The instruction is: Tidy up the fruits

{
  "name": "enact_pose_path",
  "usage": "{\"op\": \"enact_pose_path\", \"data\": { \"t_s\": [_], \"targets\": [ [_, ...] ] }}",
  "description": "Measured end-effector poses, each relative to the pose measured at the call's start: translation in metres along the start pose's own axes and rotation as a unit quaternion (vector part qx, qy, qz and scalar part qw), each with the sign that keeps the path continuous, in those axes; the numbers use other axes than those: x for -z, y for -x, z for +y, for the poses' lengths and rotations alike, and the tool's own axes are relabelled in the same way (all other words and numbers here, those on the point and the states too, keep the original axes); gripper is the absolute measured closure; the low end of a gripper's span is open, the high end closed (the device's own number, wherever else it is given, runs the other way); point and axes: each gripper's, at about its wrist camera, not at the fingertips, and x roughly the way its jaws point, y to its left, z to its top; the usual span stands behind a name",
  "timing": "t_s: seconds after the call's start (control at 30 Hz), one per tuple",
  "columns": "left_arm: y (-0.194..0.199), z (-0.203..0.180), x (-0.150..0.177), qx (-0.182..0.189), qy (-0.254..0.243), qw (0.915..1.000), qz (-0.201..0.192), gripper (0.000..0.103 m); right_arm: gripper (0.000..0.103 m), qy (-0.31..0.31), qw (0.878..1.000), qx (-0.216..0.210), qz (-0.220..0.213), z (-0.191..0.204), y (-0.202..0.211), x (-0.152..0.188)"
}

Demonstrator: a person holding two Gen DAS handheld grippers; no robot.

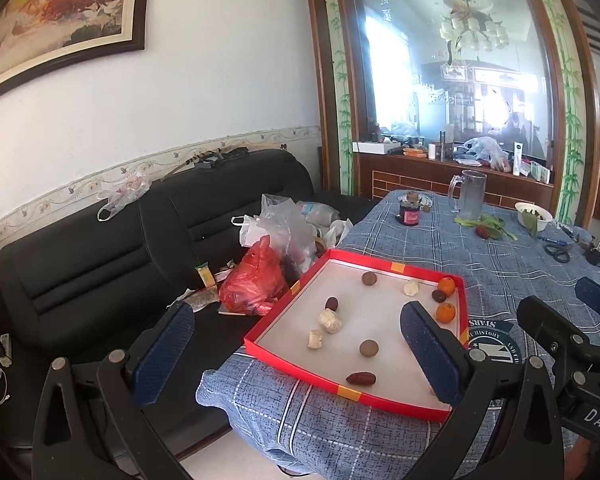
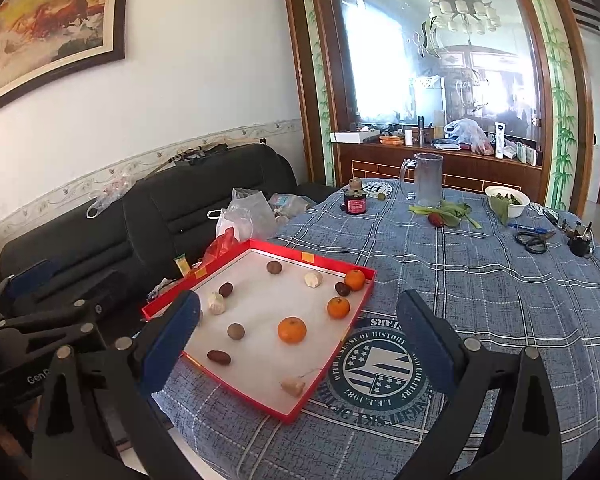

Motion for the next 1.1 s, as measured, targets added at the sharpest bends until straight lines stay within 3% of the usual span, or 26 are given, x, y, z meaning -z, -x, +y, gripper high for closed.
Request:
{"op": "enact_pose_path", "data": {
  "t_s": [0.4, 1.1],
  "targets": [
    [-0.002, 0.007, 0.001, 0.021, 0.005, 0.9998, 0.001, 0.000, 0.004, 0.007, 1.000, 0.003, 0.005, 0.006, -0.005, 0.000],
    [-0.014, 0.018, -0.005, 0.027, 0.008, 0.9996, 0.004, 0.000, 0.004, 0.024, 0.999, 0.021, -0.003, 0.020, -0.017, -0.008]
  ]
}}
